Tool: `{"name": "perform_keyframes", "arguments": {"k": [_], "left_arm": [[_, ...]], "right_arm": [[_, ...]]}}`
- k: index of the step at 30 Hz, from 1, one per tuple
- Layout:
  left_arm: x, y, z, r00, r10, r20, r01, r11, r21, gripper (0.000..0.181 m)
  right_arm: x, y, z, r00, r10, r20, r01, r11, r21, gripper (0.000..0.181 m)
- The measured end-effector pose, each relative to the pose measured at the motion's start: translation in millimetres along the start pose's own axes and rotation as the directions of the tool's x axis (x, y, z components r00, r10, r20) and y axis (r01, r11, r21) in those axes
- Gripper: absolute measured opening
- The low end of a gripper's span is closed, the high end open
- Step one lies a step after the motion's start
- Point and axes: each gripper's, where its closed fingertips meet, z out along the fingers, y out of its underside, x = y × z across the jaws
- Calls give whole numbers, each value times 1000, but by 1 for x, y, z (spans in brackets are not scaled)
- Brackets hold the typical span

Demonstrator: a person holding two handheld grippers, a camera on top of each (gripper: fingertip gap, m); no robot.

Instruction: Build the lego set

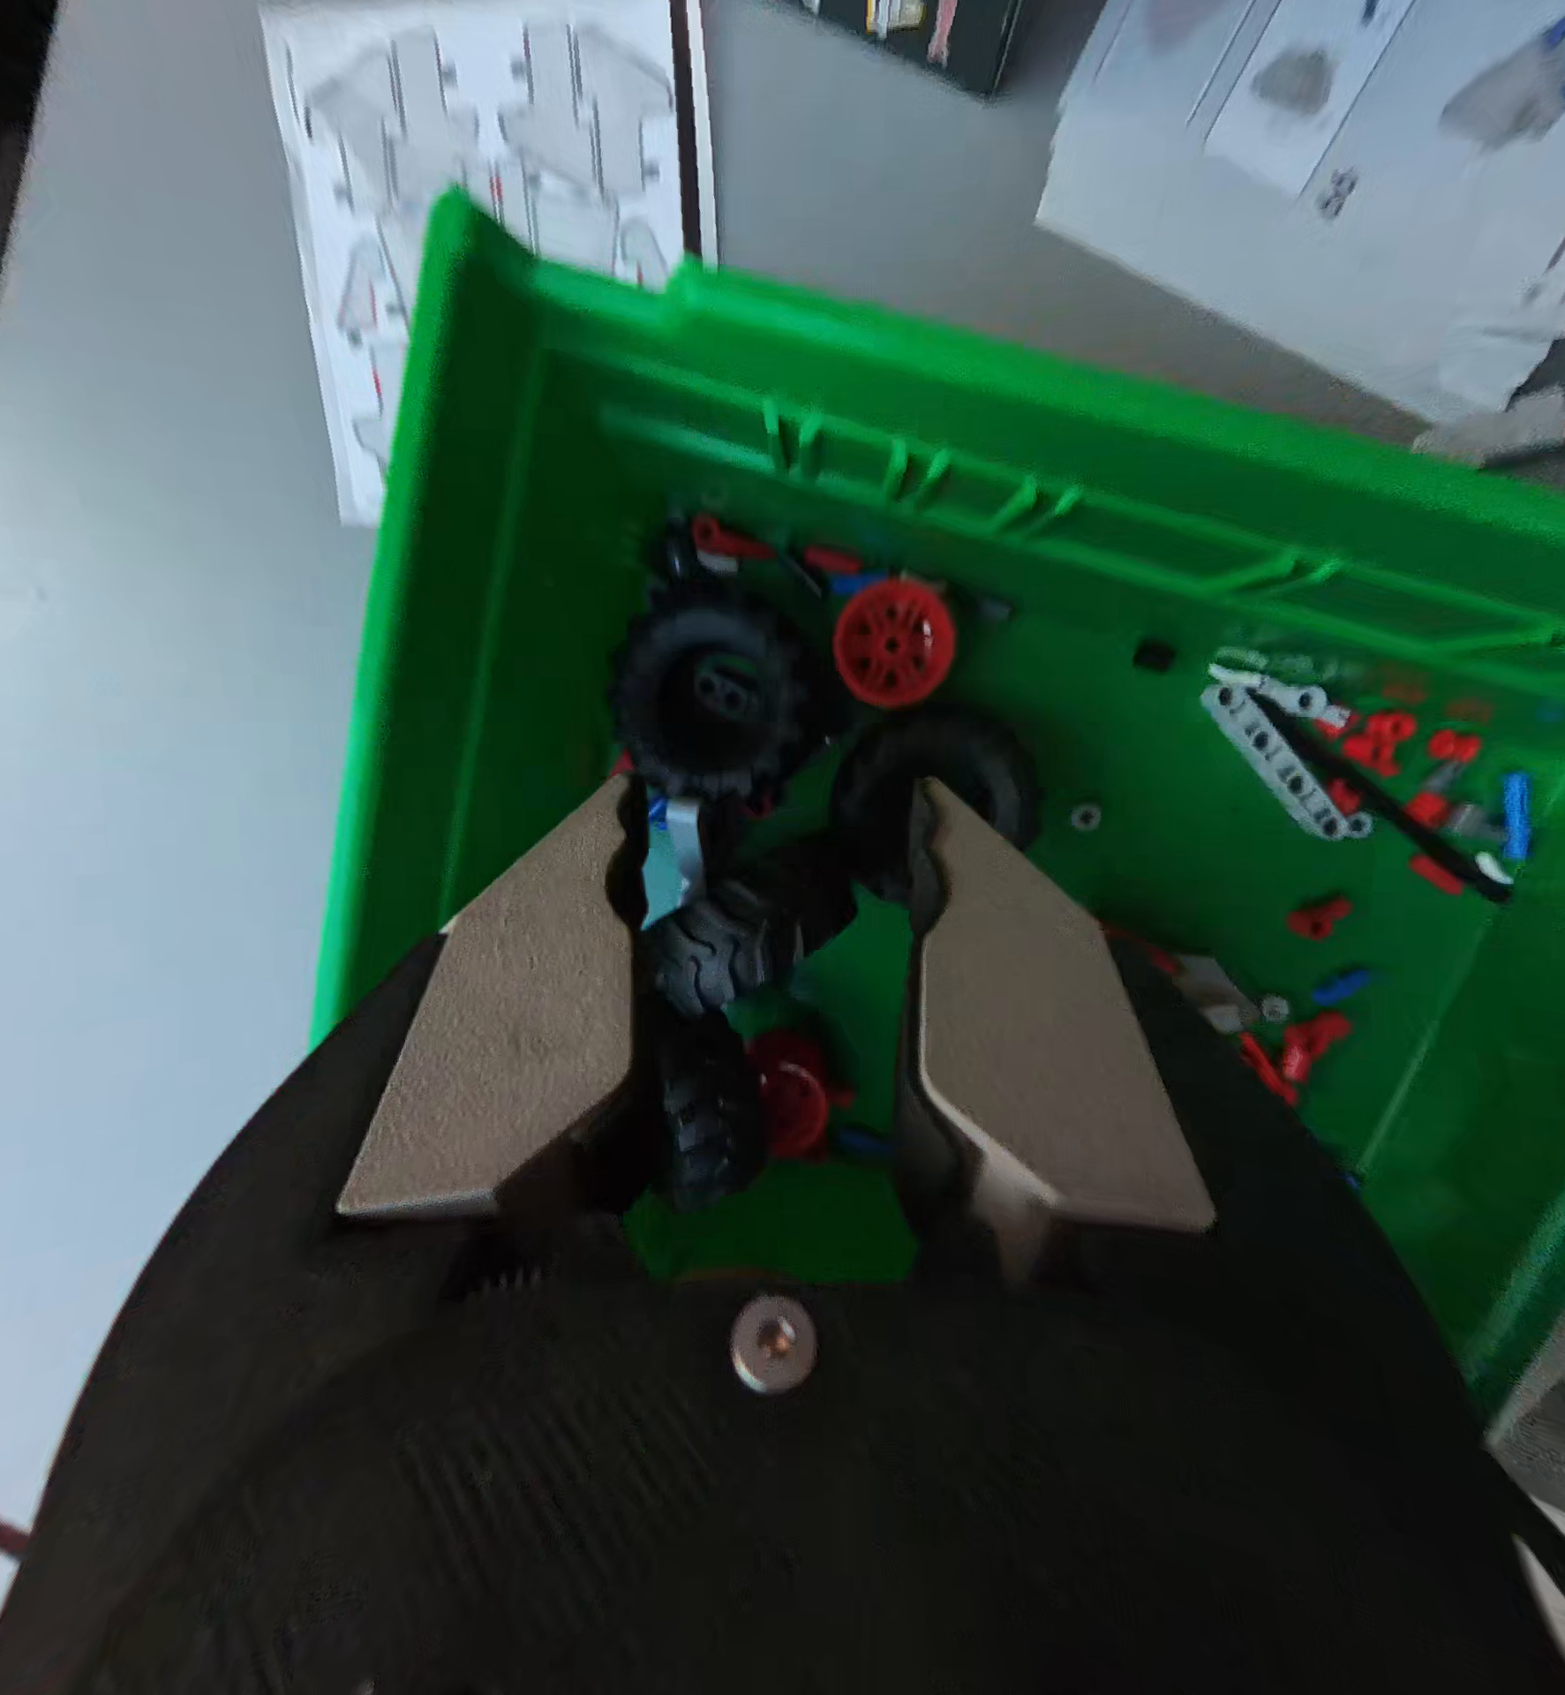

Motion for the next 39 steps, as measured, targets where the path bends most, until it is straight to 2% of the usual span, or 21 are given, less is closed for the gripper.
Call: {"name": "perform_keyframes", "arguments": {"k": [1, 4, 6, 7, 9, 12, 13, 14, 15, 18, 20, 22, 24, 27, 29, 30, 31, 33, 35, 36, 39], "left_arm": [[-1, -8, 4, 1000, 24, 4, -24, 1000, 14, 59], [-5, -3, 31, 988, 146, 40, -141, 984, -111, 64], [-3, -15, 34, 992, 129, 8, -129, 990, -50, 32], [-3, -4, 34, 993, 119, -16, -120, 987, -109, 11], [-3, 31, 30, 998, 62, -28, -66, 969, -239, 8], [-7, 69, 11, 999, -38, 30, 45, 947, -319, 0], [11, 79, 5, 995, -81, -62, 55, 938, -341, 0], [30, 77, -2, 982, -107, -156, 54, 950, -309, 0], [35, 68, -8, 979, -120, -165, 77, 966, -245, 0], [15, 48, -39, 993, -115, -13, 114, 991, -74, 0], [-9, 48, -58, 982, -131, 133, 136, 990, -31, 11], [-14, 52, -61, 975, -161, 153, 168, 985, -34, 25], [-5, 53, -48, 985, -142, 97, 148, 988, -53, 39], [-32, 79, -20, 965, 7, 260, 59, 968, -245, 61], [-36, 93, 3, 967, 46, 252, 40, 945, -326, 64], [-29, 99, 15, 981, 15, 196, 55, 935, -350, 64], [-22, 99, 21, 991, -21, 135, 68, 934, -350, 49], [-14, 82, 25, 995, -59, 82, 80, 958, -276, 47], [1, 59, 26, 999, 44, 23, -39, 984, -172, 9], [9, 45, 22, 997, 81, 1, -81, 993, -90, 3], [1, 34, -3, 999, -12, 42, 14, 999, -36, 24]], "right_arm": [[1, 0, 1, 1000, 3, -1, -3, 1000, -3, 19], [1, 1, 4, 1000, 3, -7, -3, 1000, -7, 19], [3, 1, 4, 1000, 6, -14, -6, 1000, -6, 19], [3, 1, 4, 1000, 8, -18, -8, 1000, -5, 19], [4, 0, 3, 1000, 9, -23, -9, 1000, 0, 18], [4, 1, 0, 1000, 9, -26, -9, 1000, 2, 18], [4, 1, 1, 1000, 12, -22, -12, 1000, 1, 18], [5, 2, 1, 1000, 12, -19, -12, 1000, -3, 18], [5, 2, 2, 1000, 12, -18, -12, 1000, -8, 18], [5, 4, 3, 1000, 14, -19, -14, 1000, -17, 18], [5, 3, 3, 1000, 12, -23, -12, 1000, -13, 18], [5, 1, 3, 1000, 7, -25, -7, 1000, -6, 18], [4, -1, 4, 1000, 4, -26, -4, 1000, 0, 18], [4, -3, 5, 1000, 4, -22, -4, 1000, 7, 18], [4, -3, 5, 1000, 4, -22, -3, 1000, 8, 18], [4, -3, 5, 1000, 2, -25, -2, 1000, 8, 18], [4, -3, 5, 1000, 2, -28, -1, 1000, 10, 18], [5, -4, 4, 1000, 3, -31, -3, 1000, 13, 18], [6, -4, 4, 1000, 6, -29, -6, 1000, 15, 18], [6, -4, 4, 1000, 9, -28, -9, 1000, 15, 18], [7, -1, 5, 1000, 14, -28, -14, 1000, 2, 17]]}}
